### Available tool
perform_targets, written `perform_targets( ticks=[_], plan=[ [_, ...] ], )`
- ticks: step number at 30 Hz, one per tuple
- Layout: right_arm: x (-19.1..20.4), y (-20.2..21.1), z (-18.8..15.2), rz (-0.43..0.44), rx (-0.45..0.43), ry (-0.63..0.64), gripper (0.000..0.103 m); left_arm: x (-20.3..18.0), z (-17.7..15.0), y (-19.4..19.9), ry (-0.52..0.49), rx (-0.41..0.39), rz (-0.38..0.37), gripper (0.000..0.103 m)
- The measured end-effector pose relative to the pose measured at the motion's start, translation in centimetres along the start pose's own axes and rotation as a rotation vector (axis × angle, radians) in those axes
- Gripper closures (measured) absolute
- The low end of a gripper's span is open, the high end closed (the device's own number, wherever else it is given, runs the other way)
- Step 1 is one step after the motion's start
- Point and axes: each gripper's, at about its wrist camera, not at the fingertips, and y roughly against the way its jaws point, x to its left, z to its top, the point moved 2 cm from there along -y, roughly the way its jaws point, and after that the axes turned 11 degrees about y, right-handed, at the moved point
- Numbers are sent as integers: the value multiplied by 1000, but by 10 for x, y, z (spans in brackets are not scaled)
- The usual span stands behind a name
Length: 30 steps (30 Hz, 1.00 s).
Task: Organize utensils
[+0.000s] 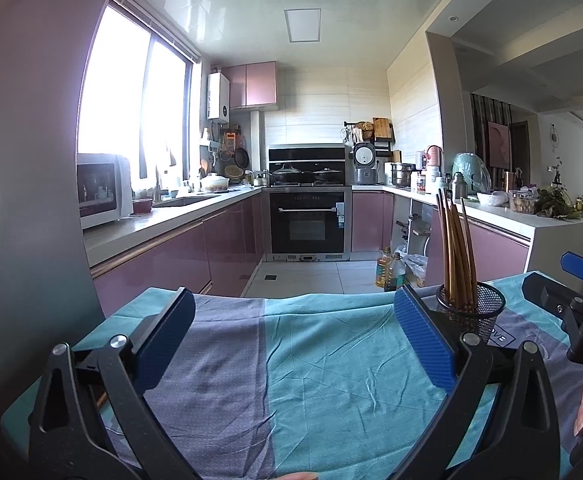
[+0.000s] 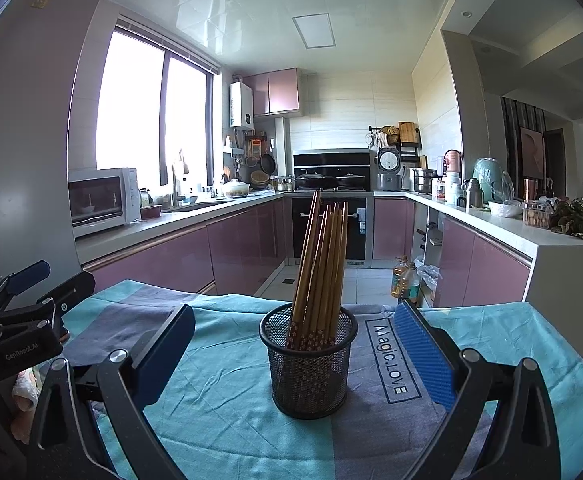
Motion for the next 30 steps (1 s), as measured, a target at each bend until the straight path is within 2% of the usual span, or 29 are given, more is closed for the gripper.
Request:
perform_targets(
  ticks=[30],
  plan=[
    [-2,-2,0,2,2,-6,6,0,1,-2,-5,-5,-5,5]
  ],
)
